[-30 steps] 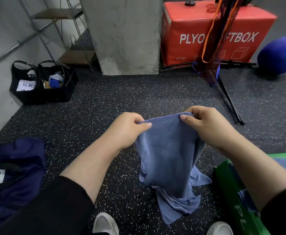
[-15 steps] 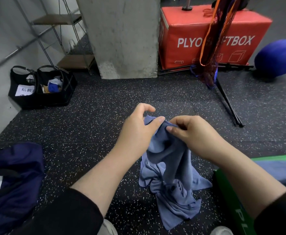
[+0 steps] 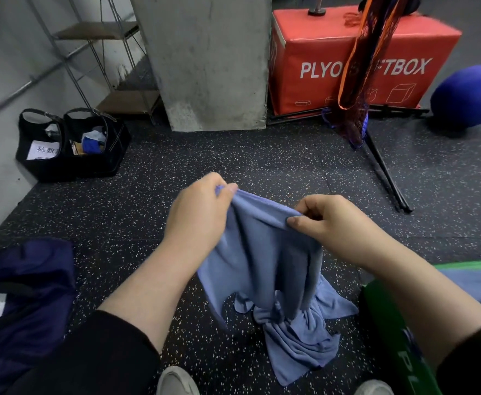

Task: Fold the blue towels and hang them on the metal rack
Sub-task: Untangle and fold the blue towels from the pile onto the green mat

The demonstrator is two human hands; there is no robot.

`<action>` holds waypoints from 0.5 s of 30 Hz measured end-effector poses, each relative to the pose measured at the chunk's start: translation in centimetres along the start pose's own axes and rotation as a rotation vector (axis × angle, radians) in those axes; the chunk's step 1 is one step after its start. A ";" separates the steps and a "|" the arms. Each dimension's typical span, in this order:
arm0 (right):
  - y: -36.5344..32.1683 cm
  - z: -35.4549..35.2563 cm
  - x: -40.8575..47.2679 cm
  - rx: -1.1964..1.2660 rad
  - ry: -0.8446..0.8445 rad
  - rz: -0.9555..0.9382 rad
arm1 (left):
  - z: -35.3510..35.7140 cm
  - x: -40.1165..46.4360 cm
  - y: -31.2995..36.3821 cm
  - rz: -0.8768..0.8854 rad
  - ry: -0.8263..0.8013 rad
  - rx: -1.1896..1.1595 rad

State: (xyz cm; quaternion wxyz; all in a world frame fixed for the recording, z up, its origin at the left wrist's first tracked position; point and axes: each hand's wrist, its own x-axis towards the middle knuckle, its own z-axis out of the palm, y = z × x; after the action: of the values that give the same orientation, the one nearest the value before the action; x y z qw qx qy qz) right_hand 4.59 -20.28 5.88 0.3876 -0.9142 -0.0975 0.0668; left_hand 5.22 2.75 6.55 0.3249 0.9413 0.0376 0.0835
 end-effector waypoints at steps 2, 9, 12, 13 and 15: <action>0.0 -0.2 -0.1 0.074 0.023 -0.014 | -0.6 0.2 -0.5 -0.013 0.010 0.058; -0.2 0.5 0.0 0.114 0.052 -0.089 | -0.6 -0.2 0.2 0.038 -0.122 -0.062; -0.6 1.0 -0.1 0.104 0.074 -0.126 | 0.2 -1.1 1.7 0.173 -0.352 -0.135; -0.8 1.1 -0.2 0.105 0.076 -0.135 | 0.6 -1.4 2.0 0.212 -0.416 -0.108; -1.1 1.1 -0.3 0.115 0.085 -0.137 | 1.4 -1.8 2.2 0.266 -0.488 -0.070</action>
State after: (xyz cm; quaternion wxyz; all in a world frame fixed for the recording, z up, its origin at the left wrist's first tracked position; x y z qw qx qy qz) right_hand 3.99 -18.86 5.95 0.4469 -0.8837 -0.1391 0.0068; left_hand 3.73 -0.10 6.57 0.3427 0.9185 -0.1685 -0.1025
